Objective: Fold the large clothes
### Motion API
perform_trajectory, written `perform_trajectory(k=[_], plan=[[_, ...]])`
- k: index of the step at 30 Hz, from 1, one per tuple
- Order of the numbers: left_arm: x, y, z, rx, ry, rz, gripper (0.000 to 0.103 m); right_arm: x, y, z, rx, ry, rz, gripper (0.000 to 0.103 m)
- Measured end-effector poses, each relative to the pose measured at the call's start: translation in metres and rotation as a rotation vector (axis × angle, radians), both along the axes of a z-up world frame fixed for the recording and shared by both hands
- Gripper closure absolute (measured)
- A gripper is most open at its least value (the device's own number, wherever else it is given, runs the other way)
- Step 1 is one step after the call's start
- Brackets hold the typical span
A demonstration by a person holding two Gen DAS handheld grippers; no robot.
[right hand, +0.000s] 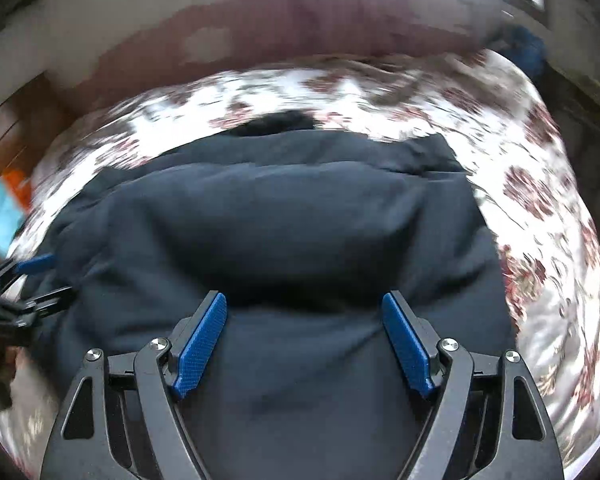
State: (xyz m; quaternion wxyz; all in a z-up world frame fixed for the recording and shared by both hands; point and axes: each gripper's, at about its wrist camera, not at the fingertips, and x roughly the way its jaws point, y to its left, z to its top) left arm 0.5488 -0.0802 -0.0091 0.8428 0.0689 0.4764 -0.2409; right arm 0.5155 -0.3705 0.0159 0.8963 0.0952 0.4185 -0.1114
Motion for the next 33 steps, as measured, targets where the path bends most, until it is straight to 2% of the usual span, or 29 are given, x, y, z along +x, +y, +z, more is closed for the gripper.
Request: perform_trajectory(k=[3, 6, 9, 12, 15, 18, 21, 23, 27, 30, 33], plan=[[0.025, 0.005, -0.006, 0.002, -0.016, 0.046, 0.0, 0.004, -0.027, -0.014, 0.071, 0.007, -0.073, 0.026], [0.049, 0.012, -0.014, -0.007, -0.021, 0.091, 0.0, 0.003, -0.04, -0.032, 0.128, -0.002, -0.091, 0.02], [0.069, 0.022, -0.023, -0.046, -0.019, 0.118, 0.0, 0.005, -0.033, -0.049, 0.123, -0.022, -0.095, 0.016], [0.081, 0.024, -0.035, -0.084, -0.02, 0.12, 0.0, 0.002, -0.029, -0.052, 0.118, -0.032, -0.103, 0.016], [0.08, 0.022, -0.039, -0.084, -0.005, 0.118, 0.0, -0.005, -0.032, -0.047, 0.13, -0.032, -0.091, 0.014], [0.078, 0.024, -0.029, -0.037, 0.025, 0.123, 0.0, -0.015, -0.035, -0.039, 0.095, 0.015, -0.053, 0.014], [0.076, 0.042, -0.015, -0.005, 0.028, 0.137, 0.0, -0.027, -0.037, -0.032, 0.066, 0.046, -0.038, 0.013], [0.073, 0.059, -0.011, -0.028, 0.048, 0.152, 0.0, -0.032, -0.041, -0.027, 0.067, 0.058, -0.044, 0.011], [0.064, 0.091, -0.017, -0.006, 0.102, 0.228, 0.0, -0.047, -0.053, -0.022, 0.075, 0.066, -0.104, 0.01], [0.057, 0.114, -0.024, 0.013, 0.14, 0.293, 0.0, -0.065, -0.064, -0.02, 0.006, 0.064, -0.237, 0.008], [0.053, 0.136, -0.032, -0.011, 0.18, 0.36, 0.0, -0.084, -0.079, -0.032, 0.063, 0.075, -0.313, 0.007]])
